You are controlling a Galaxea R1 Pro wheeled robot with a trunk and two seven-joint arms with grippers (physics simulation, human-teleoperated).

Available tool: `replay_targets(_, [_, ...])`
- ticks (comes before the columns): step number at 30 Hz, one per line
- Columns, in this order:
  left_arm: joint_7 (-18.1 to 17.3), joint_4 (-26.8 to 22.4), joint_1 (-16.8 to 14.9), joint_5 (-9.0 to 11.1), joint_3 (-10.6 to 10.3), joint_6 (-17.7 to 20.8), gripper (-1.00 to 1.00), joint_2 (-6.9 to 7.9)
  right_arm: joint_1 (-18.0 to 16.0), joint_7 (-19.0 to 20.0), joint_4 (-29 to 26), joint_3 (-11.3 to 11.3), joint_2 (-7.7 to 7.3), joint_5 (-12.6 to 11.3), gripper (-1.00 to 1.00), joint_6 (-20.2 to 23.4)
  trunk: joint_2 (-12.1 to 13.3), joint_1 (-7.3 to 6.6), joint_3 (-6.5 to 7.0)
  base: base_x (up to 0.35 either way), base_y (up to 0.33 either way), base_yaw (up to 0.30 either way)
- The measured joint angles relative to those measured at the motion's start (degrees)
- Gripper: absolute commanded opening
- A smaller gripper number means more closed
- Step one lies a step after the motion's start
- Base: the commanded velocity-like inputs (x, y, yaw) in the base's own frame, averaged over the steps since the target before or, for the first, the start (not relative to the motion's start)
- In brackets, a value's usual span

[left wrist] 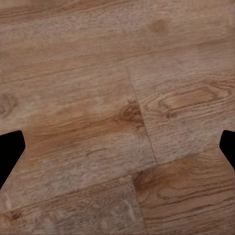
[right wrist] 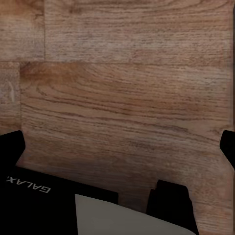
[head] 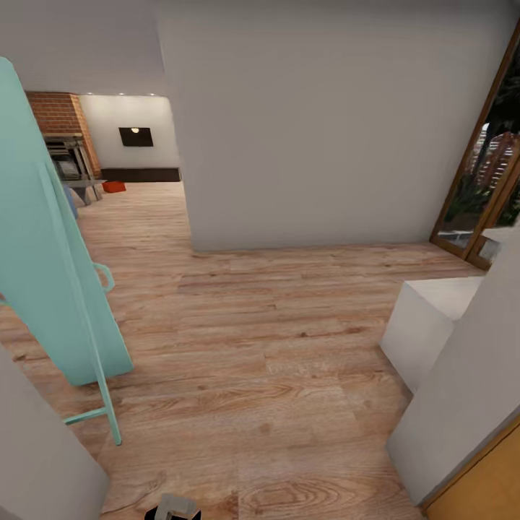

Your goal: Move the two storage containers from the living room to the garage. In the garage, place one container on the floor and stack the other container on top of it (either order is fine).

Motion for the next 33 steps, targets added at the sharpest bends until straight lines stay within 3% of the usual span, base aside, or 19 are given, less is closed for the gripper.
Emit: replay_targets(33, [0.0,0.0,0.0,0.0,0.0,0.0,1.00,0.01,0.0,0.0,0.0,0.0,0.00,0.0,1.00,0.0,0.0,0.00,0.00,0.276,0.000,0.000])
